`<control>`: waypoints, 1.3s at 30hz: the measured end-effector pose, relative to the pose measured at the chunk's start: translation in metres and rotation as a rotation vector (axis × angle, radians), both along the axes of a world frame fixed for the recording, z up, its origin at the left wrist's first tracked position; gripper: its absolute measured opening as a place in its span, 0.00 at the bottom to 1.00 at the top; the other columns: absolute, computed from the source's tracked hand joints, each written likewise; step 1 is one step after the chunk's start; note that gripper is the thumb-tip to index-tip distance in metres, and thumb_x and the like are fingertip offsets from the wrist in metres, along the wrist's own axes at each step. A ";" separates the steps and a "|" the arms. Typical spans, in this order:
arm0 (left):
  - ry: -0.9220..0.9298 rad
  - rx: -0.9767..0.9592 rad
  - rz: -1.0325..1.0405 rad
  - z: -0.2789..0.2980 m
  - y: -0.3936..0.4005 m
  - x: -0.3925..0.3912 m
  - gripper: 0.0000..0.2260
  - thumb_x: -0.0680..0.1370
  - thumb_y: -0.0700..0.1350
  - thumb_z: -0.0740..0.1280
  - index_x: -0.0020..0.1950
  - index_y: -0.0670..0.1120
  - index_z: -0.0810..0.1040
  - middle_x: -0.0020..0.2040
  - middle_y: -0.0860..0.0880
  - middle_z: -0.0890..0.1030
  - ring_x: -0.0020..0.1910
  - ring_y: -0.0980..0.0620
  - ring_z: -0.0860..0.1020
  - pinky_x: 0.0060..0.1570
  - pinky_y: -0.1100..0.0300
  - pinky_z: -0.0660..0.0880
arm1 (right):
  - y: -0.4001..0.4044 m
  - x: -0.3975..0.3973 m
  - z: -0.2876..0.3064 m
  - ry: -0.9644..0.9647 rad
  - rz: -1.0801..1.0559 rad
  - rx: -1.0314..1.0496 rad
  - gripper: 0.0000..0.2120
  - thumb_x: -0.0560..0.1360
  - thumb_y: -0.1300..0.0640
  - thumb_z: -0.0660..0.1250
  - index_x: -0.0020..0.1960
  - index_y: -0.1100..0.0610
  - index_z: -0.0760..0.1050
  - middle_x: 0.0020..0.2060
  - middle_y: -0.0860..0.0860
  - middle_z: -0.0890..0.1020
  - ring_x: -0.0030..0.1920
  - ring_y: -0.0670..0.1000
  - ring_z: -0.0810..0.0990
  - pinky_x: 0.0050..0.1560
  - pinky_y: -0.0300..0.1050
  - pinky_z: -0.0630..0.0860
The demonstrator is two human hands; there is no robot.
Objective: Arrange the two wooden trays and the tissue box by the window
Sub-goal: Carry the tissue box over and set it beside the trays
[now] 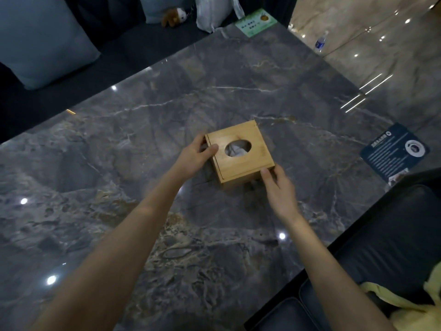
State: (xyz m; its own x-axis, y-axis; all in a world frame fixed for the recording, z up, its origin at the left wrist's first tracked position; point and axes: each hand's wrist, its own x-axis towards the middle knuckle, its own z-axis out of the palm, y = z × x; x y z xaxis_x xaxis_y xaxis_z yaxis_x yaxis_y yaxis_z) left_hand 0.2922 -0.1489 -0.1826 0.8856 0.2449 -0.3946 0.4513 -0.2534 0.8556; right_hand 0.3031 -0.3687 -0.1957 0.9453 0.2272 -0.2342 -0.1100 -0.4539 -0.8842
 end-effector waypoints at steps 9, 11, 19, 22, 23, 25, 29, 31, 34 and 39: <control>-0.130 0.070 0.059 0.022 0.005 -0.022 0.16 0.77 0.48 0.62 0.62 0.45 0.70 0.60 0.45 0.76 0.61 0.48 0.73 0.64 0.47 0.69 | 0.005 -0.008 0.020 -0.039 0.051 -0.008 0.15 0.78 0.50 0.58 0.63 0.51 0.71 0.47 0.37 0.75 0.48 0.38 0.73 0.40 0.18 0.66; -0.174 0.058 0.089 0.034 0.010 -0.030 0.15 0.77 0.47 0.62 0.62 0.44 0.71 0.60 0.44 0.77 0.60 0.48 0.74 0.63 0.49 0.70 | 0.010 -0.011 0.030 -0.070 0.079 -0.005 0.13 0.78 0.49 0.58 0.61 0.50 0.73 0.44 0.34 0.76 0.43 0.31 0.74 0.40 0.18 0.66; -0.310 0.077 0.222 0.083 0.044 -0.087 0.11 0.78 0.48 0.60 0.58 0.48 0.73 0.52 0.51 0.79 0.48 0.59 0.77 0.47 0.68 0.73 | 0.050 -0.046 0.075 -0.193 0.231 0.012 0.08 0.77 0.48 0.60 0.47 0.49 0.76 0.37 0.42 0.80 0.40 0.37 0.77 0.37 0.29 0.69; -0.340 0.046 0.324 0.096 0.062 -0.121 0.09 0.78 0.47 0.59 0.57 0.51 0.73 0.49 0.54 0.78 0.45 0.62 0.78 0.43 0.66 0.77 | 0.071 -0.072 0.089 -0.259 0.359 -0.007 0.11 0.77 0.47 0.59 0.50 0.51 0.76 0.40 0.44 0.81 0.42 0.38 0.78 0.40 0.32 0.69; -0.345 0.057 0.361 0.100 0.068 -0.134 0.09 0.78 0.47 0.59 0.57 0.51 0.73 0.48 0.54 0.78 0.44 0.61 0.79 0.43 0.64 0.78 | 0.080 -0.082 0.093 -0.284 0.414 -0.019 0.14 0.77 0.47 0.58 0.54 0.54 0.76 0.43 0.47 0.81 0.44 0.43 0.78 0.40 0.36 0.68; -0.328 0.133 0.413 0.106 0.084 -0.163 0.09 0.78 0.47 0.59 0.56 0.49 0.74 0.47 0.51 0.78 0.48 0.53 0.78 0.49 0.55 0.76 | 0.100 -0.103 0.099 -0.328 0.528 -0.068 0.17 0.78 0.47 0.56 0.58 0.58 0.73 0.45 0.51 0.79 0.47 0.50 0.77 0.40 0.39 0.67; -0.310 0.301 0.475 0.114 0.116 -0.232 0.06 0.78 0.46 0.58 0.51 0.49 0.74 0.40 0.53 0.77 0.40 0.56 0.76 0.44 0.59 0.74 | 0.139 -0.150 0.106 -0.403 0.688 -0.091 0.18 0.78 0.47 0.55 0.56 0.60 0.72 0.48 0.59 0.82 0.48 0.59 0.80 0.43 0.51 0.74; -0.298 0.368 0.511 0.117 0.130 -0.271 0.06 0.78 0.47 0.57 0.49 0.50 0.73 0.38 0.56 0.77 0.33 0.66 0.75 0.33 0.72 0.71 | 0.158 -0.175 0.107 -0.485 0.741 -0.064 0.17 0.78 0.48 0.56 0.54 0.62 0.73 0.46 0.61 0.83 0.46 0.61 0.80 0.37 0.44 0.66; -0.245 0.470 0.587 0.123 0.146 -0.328 0.07 0.78 0.49 0.57 0.46 0.50 0.73 0.35 0.58 0.76 0.33 0.65 0.75 0.32 0.69 0.70 | 0.185 -0.214 0.108 -0.590 0.807 -0.058 0.18 0.77 0.49 0.59 0.51 0.64 0.73 0.42 0.64 0.83 0.43 0.64 0.80 0.33 0.41 0.56; -0.168 0.527 0.715 0.129 0.171 -0.430 0.12 0.79 0.47 0.56 0.47 0.42 0.75 0.42 0.45 0.78 0.40 0.50 0.74 0.41 0.53 0.69 | 0.233 -0.293 0.110 -0.747 0.955 -0.068 0.18 0.76 0.49 0.62 0.47 0.66 0.73 0.38 0.66 0.82 0.39 0.65 0.81 0.33 0.50 0.68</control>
State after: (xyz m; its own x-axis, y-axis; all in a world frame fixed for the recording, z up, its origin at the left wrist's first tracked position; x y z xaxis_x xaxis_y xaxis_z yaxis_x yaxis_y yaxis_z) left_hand -0.1377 0.0219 -0.0534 0.4884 0.8715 0.0455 0.5314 -0.3384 0.7766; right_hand 0.0104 -0.1357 -0.0857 0.3109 0.9145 0.2588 0.8210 -0.1212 -0.5580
